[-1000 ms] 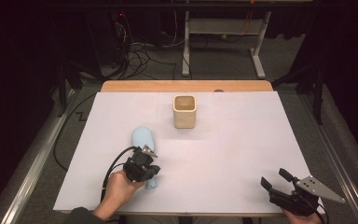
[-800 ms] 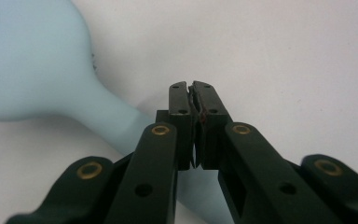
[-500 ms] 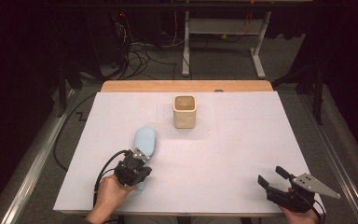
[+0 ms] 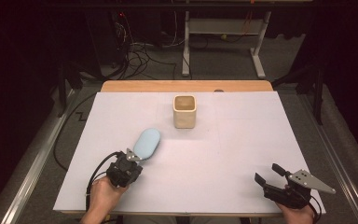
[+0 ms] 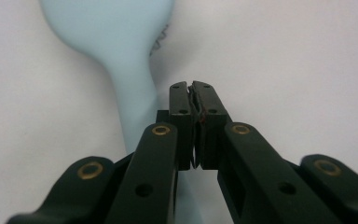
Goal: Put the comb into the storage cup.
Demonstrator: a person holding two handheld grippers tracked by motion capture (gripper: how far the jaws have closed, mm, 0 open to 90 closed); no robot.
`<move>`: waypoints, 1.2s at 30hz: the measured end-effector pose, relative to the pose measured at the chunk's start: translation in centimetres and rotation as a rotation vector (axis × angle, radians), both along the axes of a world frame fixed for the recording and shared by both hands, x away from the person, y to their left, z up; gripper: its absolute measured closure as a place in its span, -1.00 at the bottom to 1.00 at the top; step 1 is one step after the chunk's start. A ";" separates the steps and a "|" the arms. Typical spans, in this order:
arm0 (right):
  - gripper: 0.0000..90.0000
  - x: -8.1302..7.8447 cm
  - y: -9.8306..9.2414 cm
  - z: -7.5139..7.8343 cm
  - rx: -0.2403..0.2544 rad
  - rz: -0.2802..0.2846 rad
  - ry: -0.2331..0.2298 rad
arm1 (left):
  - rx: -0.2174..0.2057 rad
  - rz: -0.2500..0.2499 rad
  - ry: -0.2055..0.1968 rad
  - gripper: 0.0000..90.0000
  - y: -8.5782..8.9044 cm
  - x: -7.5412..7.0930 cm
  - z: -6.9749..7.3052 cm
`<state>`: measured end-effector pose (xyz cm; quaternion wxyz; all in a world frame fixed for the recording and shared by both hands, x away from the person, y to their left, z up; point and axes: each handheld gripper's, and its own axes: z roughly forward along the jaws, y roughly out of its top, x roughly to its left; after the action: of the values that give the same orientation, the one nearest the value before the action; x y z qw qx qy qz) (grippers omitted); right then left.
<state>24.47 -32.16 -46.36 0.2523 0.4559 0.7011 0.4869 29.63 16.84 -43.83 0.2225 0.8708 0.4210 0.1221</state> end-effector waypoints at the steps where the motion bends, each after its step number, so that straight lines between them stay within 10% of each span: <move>1: -0.51 0.0 0.0 0.0 -0.002 0.003 0.001 | 0.002 0.008 0.000 0.93 0.2 0.1 0.0; 21: -0.51 -0.2 -0.1 0.0 -0.002 -0.008 0.003 | -0.021 0.063 -0.021 0.89 1.8 0.9 0.1; 36: -0.51 -0.2 -0.2 -0.1 0.001 -0.013 0.006 | -0.034 0.080 -0.063 0.18 2.5 1.8 2.1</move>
<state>24.30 -32.36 -46.42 0.2529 0.4621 0.6986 0.4842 31.43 19.31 -41.71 0.2454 0.8452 0.4501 0.1511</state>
